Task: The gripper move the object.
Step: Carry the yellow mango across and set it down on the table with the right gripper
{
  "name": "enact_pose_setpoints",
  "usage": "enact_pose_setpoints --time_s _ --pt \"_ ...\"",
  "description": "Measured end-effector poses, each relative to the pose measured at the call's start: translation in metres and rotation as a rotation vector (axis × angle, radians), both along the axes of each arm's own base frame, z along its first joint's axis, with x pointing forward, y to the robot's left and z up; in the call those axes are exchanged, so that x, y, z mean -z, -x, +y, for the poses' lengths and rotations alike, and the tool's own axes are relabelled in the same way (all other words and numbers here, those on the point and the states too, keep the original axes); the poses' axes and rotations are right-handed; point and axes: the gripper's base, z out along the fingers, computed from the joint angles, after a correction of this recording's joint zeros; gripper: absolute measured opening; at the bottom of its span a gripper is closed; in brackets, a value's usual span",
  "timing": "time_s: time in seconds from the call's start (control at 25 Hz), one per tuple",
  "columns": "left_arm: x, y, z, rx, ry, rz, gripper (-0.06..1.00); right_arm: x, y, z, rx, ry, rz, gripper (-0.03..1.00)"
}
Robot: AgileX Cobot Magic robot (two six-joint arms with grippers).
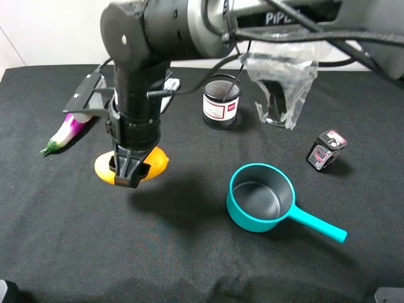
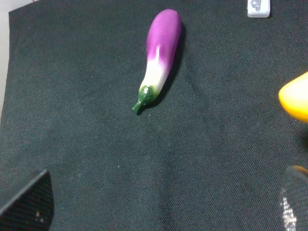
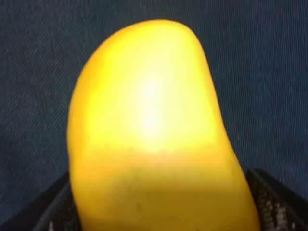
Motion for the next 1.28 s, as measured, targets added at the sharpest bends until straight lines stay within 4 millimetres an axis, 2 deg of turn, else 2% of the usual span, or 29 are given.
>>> enact_pose_setpoints --time_s 0.4,0.6,1.28 --pt "0.000 0.000 0.000 0.000 0.000 0.000 0.99 -0.037 -0.023 -0.022 0.146 0.003 0.019 0.50" --pt "0.000 0.000 0.000 0.000 0.000 0.000 0.99 -0.059 -0.035 -0.040 0.209 -0.008 0.012 0.50" --pt "0.000 0.000 0.000 0.000 0.000 0.000 0.99 -0.105 -0.079 -0.105 0.441 -0.045 -0.001 0.50"
